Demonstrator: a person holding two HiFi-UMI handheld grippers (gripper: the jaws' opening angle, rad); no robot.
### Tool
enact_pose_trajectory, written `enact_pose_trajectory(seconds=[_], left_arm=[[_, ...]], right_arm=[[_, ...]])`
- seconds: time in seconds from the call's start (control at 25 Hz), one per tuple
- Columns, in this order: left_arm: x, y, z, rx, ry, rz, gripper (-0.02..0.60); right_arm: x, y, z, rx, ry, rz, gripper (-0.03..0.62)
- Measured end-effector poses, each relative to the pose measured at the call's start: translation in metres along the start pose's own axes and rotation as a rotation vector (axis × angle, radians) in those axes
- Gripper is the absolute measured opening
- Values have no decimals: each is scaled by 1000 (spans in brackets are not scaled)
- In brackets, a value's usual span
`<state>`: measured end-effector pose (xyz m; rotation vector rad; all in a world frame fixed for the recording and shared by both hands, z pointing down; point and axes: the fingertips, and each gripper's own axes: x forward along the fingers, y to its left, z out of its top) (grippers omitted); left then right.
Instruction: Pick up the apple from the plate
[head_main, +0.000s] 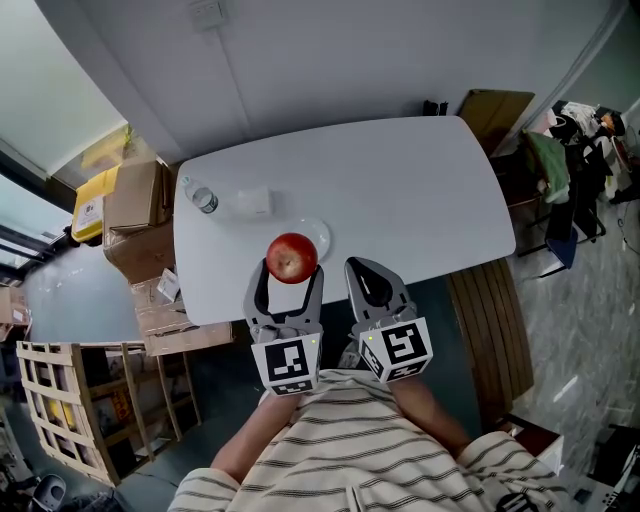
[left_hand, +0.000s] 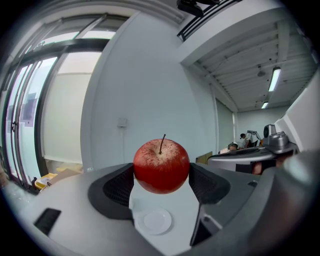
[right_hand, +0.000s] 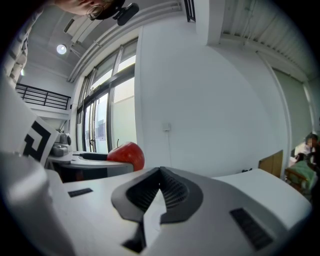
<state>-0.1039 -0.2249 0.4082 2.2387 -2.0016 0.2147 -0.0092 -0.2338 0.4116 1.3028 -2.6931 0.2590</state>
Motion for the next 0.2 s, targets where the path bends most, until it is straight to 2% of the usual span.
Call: enact_pose_trajectory(seconds=[0.2], left_arm=[[1,1,0,-2,1,2,354]], right_arm=[[2,0,1,0,-4,5,12]])
